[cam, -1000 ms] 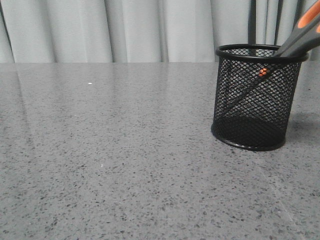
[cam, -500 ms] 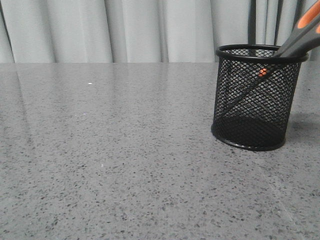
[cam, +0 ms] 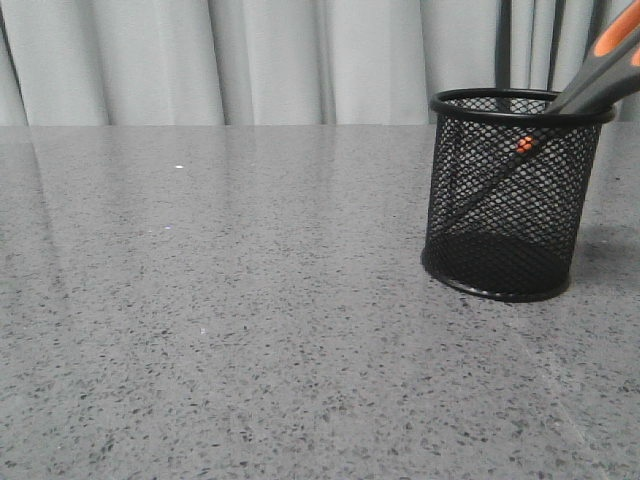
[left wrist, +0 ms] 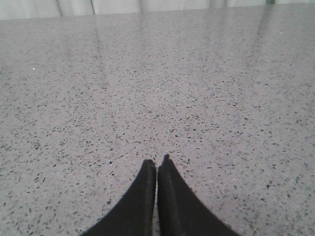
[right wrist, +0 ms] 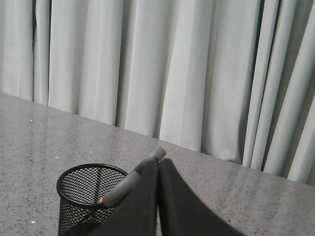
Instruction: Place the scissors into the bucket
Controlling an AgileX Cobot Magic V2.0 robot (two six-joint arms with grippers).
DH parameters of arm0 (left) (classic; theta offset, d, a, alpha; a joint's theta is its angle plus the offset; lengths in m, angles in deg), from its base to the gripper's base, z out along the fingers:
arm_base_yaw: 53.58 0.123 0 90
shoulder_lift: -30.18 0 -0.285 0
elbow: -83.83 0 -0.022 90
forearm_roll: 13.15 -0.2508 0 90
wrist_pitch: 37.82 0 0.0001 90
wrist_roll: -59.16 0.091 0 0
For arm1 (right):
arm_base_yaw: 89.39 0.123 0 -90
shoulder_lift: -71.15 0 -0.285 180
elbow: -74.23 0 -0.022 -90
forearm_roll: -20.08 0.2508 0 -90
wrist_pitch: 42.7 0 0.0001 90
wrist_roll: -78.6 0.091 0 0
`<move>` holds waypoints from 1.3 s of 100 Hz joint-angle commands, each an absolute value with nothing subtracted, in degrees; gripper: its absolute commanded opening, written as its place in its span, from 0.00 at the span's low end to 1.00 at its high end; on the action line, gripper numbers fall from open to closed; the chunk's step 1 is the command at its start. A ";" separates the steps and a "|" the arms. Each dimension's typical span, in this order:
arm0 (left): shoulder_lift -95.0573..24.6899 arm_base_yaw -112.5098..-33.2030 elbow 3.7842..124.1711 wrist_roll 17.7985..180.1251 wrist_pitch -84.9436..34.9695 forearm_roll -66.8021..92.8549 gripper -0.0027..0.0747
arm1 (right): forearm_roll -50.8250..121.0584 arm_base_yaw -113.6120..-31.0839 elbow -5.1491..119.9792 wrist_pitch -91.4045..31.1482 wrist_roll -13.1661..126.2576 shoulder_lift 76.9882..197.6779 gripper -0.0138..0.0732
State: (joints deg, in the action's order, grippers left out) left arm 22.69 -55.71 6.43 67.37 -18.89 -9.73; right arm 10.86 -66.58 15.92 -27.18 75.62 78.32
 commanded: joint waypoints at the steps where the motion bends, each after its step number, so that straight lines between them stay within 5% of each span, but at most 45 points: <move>1: 24.38 -55.49 3.77 66.77 -21.95 -9.71 0.01 | 10.12 -66.82 17.19 -31.88 75.09 78.38 0.09; 51: 24.38 -55.49 3.77 66.77 -21.95 -9.71 0.01 | 11.20 -67.74 7.92 -36.97 75.48 78.38 0.09; 78: 24.38 -55.49 3.77 66.77 -21.95 -9.71 0.01 | 14.67 -82.94 -4.65 -49.61 76.08 78.38 0.09; 102: 24.38 -55.49 3.77 66.77 -21.95 -9.71 0.01 | 14.67 -90.96 -4.52 -41.57 76.08 78.38 0.09; 130: 24.38 -55.49 3.77 66.77 -21.95 -9.71 0.01 | 16.83 -91.27 -4.52 -31.29 76.08 78.38 0.09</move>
State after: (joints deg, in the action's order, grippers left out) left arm 22.69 -55.71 6.43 67.37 -18.78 -9.76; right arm 15.31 -90.89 -3.89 -30.86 76.15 78.32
